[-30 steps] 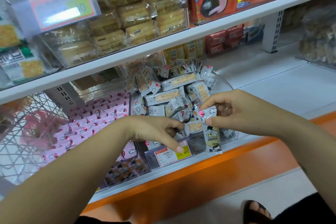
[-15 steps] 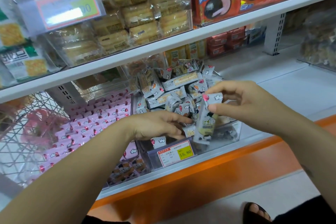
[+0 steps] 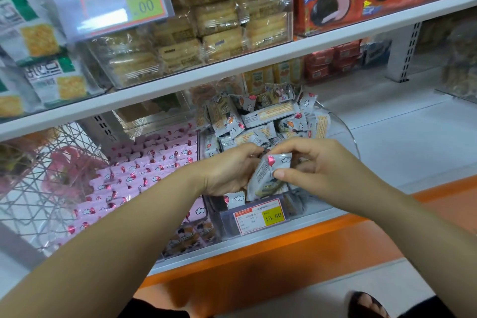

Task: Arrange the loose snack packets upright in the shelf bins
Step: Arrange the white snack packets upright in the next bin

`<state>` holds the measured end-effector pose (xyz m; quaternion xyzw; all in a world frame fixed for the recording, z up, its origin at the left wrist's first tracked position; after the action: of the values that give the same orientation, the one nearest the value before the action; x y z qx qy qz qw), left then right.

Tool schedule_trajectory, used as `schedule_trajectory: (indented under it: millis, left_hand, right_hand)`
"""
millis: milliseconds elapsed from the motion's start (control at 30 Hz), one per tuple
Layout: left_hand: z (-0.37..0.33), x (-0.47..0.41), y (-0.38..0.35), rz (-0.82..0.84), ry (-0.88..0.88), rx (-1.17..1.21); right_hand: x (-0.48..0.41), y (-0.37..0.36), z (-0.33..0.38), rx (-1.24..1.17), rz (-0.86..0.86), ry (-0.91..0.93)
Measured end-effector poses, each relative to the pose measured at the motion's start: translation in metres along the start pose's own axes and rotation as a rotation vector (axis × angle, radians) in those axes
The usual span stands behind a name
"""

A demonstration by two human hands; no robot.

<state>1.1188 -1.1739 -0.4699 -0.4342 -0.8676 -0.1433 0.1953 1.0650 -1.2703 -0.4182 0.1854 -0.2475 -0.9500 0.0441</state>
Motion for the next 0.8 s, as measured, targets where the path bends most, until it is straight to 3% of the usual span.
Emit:
schedule_trajectory:
  millis: [133, 267, 367, 600, 800]
  left_hand:
    - [0.001, 0.001, 0.001, -0.012, 0.021, -0.06]
    - [0.002, 0.006, 0.001, 0.006, 0.057, -0.133]
    - [0.0, 0.015, 0.0, 0.005, 0.089, -0.328]
    - [0.001, 0.019, 0.013, -0.066, 0.178, -1.025]
    - [-0.002, 0.019, 0.014, -0.075, 0.2, -1.189]
  right_hand:
    - [-0.006, -0.023, -0.006, 0.223, 0.077, 0.049]
    - [-0.009, -0.033, -0.011, 0.271, 0.093, 0.044]
    - [-0.009, -0.031, -0.015, 0.308, 0.133, 0.014]
    - [-0.011, -0.025, -0.032, 0.549, 0.194, -0.033]
    - [-0.014, -0.02, -0.032, 0.527, 0.122, -0.03]
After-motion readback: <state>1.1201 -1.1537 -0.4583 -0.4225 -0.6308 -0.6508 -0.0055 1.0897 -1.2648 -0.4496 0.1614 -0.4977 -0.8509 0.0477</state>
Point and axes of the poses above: each hand's wrist, its own x-axis away from the middle knuckle, its own y-axis out of the back of the hand, z = x × y, the point moved 8 cm from there along -x, towards the middle knuckle, and after that the axes turned 4 degrees about x, right-handed, at the moved point
